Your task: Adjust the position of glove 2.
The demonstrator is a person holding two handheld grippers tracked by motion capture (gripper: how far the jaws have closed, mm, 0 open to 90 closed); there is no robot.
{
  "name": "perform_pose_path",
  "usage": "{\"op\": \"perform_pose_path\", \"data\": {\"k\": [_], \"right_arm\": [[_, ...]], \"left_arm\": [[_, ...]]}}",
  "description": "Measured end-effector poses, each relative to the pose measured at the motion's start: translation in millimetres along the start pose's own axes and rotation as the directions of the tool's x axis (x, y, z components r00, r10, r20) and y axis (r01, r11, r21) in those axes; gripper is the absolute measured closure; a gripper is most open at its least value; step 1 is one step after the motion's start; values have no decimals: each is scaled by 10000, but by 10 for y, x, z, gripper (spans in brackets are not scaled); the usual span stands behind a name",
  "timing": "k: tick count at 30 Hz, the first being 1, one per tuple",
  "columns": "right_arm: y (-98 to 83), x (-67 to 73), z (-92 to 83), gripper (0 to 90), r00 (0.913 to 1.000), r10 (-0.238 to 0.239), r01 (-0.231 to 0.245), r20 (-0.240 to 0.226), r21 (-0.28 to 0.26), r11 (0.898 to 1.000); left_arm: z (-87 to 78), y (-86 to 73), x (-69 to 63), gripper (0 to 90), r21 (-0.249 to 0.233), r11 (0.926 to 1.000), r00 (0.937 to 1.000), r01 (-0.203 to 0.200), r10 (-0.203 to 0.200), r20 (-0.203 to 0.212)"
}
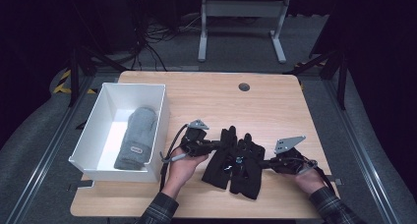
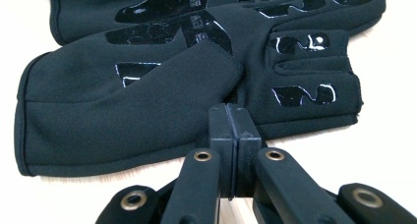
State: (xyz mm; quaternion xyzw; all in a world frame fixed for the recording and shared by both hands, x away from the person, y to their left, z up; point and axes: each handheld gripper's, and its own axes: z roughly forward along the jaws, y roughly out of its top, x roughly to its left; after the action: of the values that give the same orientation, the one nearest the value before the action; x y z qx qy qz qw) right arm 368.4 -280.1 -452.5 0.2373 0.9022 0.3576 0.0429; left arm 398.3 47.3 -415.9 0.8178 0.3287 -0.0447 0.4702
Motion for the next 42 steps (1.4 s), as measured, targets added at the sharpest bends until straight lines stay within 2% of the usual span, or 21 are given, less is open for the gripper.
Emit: {"op": "perform_pose_path", "data": {"k": [6, 15, 25, 34, 36, 38, 40, 42], "right_arm": [[92, 23, 103, 900, 9998, -151, 150, -130, -42, 9999], [264, 72, 277, 900, 9988, -411, 409, -272, -60, 9991], [445, 174, 471, 900, 9957, -829, 826, -401, -97, 9965], [476, 199, 508, 900, 9951, -894, 891, -416, -95, 9960], [474, 199, 508, 900, 9951, -889, 885, -423, -110, 9960], [470, 200, 499, 900, 9951, -895, 891, -423, -119, 9960], [454, 197, 459, 900, 9951, -940, 936, -294, -128, 9955], [433, 168, 400, 844, 9959, -889, 885, -140, -219, 9958]], "left_arm": [[12, 54, -61, 892, -85, 9999, 9997, -143, 144, 186], [129, 93, -145, 892, 37, 9995, 9987, -305, 303, 406], [300, 65, -206, 892, 562, 9972, 9976, -500, 472, 504], [459, 8, -253, 892, 1002, 9933, 9969, -582, 524, 590], [495, -6, -250, 883, 1128, 9913, 9955, -674, 593, 737], [506, -15, -248, 850, 991, 9931, 9939, -631, 535, 962], [493, -11, -265, 797, 895, 9938, 9938, -656, 569, 959], [482, -13, -273, 784, 898, 9931, 9928, -751, 660, 1003]]}}
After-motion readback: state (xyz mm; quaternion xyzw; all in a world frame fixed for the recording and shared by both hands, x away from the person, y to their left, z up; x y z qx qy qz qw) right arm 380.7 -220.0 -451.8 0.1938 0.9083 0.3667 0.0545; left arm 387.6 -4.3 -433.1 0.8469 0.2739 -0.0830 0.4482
